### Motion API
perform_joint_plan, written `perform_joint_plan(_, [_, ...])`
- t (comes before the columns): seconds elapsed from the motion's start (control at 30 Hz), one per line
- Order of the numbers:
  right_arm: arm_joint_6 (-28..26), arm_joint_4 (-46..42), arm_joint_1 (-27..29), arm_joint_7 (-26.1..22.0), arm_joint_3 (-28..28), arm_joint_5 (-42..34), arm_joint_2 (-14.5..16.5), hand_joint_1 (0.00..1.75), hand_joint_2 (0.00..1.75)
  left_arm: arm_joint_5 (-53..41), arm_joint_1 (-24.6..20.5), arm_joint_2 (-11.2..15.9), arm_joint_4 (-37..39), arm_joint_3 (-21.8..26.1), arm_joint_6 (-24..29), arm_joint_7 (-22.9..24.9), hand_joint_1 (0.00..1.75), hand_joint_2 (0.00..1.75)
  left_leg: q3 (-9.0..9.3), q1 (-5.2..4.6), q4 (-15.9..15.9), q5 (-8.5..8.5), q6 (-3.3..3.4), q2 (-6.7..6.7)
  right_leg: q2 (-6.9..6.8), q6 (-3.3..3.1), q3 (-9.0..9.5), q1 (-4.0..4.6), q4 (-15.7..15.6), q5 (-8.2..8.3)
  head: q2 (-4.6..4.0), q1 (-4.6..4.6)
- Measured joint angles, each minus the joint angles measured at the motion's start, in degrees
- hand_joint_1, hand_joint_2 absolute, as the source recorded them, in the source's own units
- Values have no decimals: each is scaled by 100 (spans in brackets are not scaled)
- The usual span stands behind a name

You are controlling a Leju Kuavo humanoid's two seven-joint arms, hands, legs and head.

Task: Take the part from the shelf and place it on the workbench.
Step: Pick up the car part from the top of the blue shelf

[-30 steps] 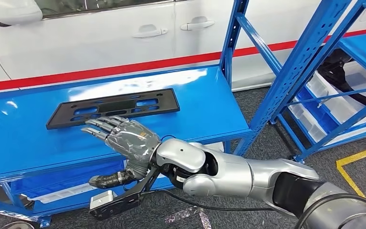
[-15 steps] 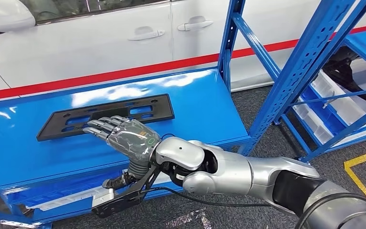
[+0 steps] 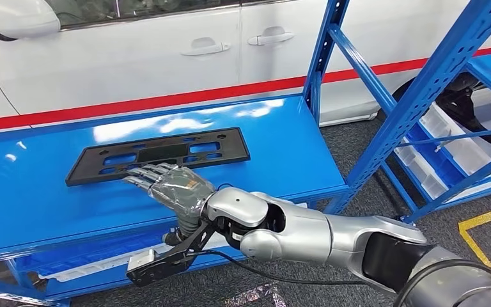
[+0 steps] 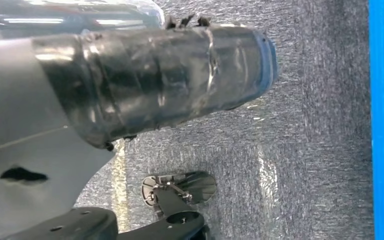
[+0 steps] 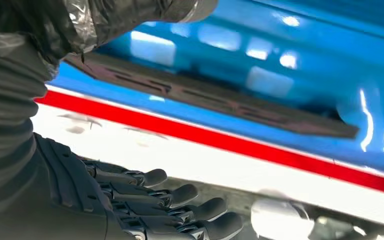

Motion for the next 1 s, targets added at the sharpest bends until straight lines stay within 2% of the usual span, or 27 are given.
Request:
perform_joint_plan(0.03, [-8,58,15,1,0,-8,0,0,175,-5,0,-3,0,0,-7,10,0,0,7,2,22,-22,-11,-7,-2,-3,152,-8,-361,224,1,1])
perform_joint_plan(0.07, [-16,124,24,1,0,-17,0,0,175,-11,-2,-7,0,0,-14,20,0,0,6,-5,53,-49,-32,-14,-3,-9,319,-5,-732,379,1,0])
perform_joint_plan(0.13, [-38,261,59,-1,1,-40,8,0,175,-26,-12,-11,0,0,-28,39,0,0,-18,-21,114,-90,-88,-24,2,-35,522,11,-1170,496,1,-2])
perform_joint_plan(0.23, [-70,477,136,-2,2,-71,26,0,175,-42,-25,-13,0,0,-45,68,0,0,-29,-20,115,-100,-168,-24,15,-104,547,23,-1228,482,1,-3])
perform_joint_plan(0.3, [-93,611,151,9,2,-78,44,0,175,-49,-35,-15,0,0,-48,91,0,0,-98,-14,289,-225,-223,-11,9,-159,574,0,-1254,490,1,-4])
perform_joint_plan(0.33, [-104,681,153,20,2,-79,56,0,175,-52,-41,-16,0,0,-51,102,0,0,-210,-8,534,-358,-251,-3,1,-179,587,-10,-1263,489,0,-7])
perform_joint_plan(0.4, [-122,856,175,45,2,-79,81,0,175,-63,-47,-24,0,0,-59,125,0,0,-566,7,1256,-660,-294,8,-15,-209,597,0,-1262,475,1,-8])
perform_joint_plan(0.43, [-131,950,196,56,2,-79,91,0,175,-69,-45,-29,0,0,-61,137,0,0,-712,13,1523,-721,-303,10,-19,-217,601,8,-1260,470,0,-7])
perform_joint_plan(0.47, [-143,1044,216,64,2,-79,101,0,175,-76,-42,-33,0,0,-62,147,0,0,-779,15,1617,-686,-302,10,-20,-225,605,16,-1258,464,1,-7])
perform_joint_plan(0.5, [-157,1130,232,72,2,-78,112,0,175,-82,-40,-35,0,0,-62,153,0,0,-738,14,1487,-546,-289,10,-15,-229,611,22,-1256,459,1,-7])
perform_joint_plan(0.57, [-192,1274,245,77,2,-77,143,0,175,-95,-46,-36,0,0,-61,157,0,0,-441,8,806,-165,-241,10,0,-229,624,27,-1255,446,1,-7])
perform_joint_plan(0.6, [-207,1347,244,78,2,-77,161,0,175,-99,-53,-36,0,0,-60,157,0,0,-281,-9,473,-45,-214,9,8,-219,622,36,-1252,441,1,-7])
perform_joint_plan(0.63, [-218,1417,246,79,2,-77,179,0,175,-102,-62,-36,0,-1,-58,159,0,0,-175,-26,254,2,-190,8,11,-201,617,41,-1253,440,1,-7])
perform_joint_plan(0.73, [-226,1564,272,86,2,-77,209,0,175,-104,-62,-36,0,-2,-54,168,0,0,-97,-54,92,-18,-126,0,6,-120,608,48,-1269,437,1,-5])
perform_joint_plan(0.8, [-224,1597,276,91,-1,-77,215,0,175,-104,-44,-43,0,-2,-53,172,0,0,-46,-32,7,13,-65,7,3,-73,554,52,-1135,326,1,-1])
perform_joint_plan(0.83, [-221,1610,275,92,-3,-77,216,0,175,-104,-43,-46,0,-2,-53,173,0,0,-20,-18,-29,25,-31,13,4,-57,454,55,-913,198,0,0])
perform_joint_plan(0.9, [-215,1644,292,96,-4,-77,216,0,175,-105,-51,-49,0,-2,-54,174,0,0,-7,-22,-37,22,5,19,4,-40,112,49,-211,-107,1,1])
perform_joint_plan(0.93, [-213,1663,310,96,-4,-77,216,0,175,-105,-53,-49,0,-2,-55,175,0,0,-5,-23,-31,14,15,19,3,-27,-52,42,91,-184,1,0])
perform_joint_plan(0.97, [-211,1683,326,97,-4,-77,217,0,175,-105,-52,-49,0,-2,-56,177,0,0,0,-21,-23,4,14,17,1,-13,-144,30,232,-167,1,1])
perform_joint_plan(1.0, [-211,1699,334,97,-4,-77,217,0,175,-105,-47,-50,0,-1,-57,179,0,0,6,-15,-7,-13,10,15,-1,3,-134,13,155,-46,1,1])
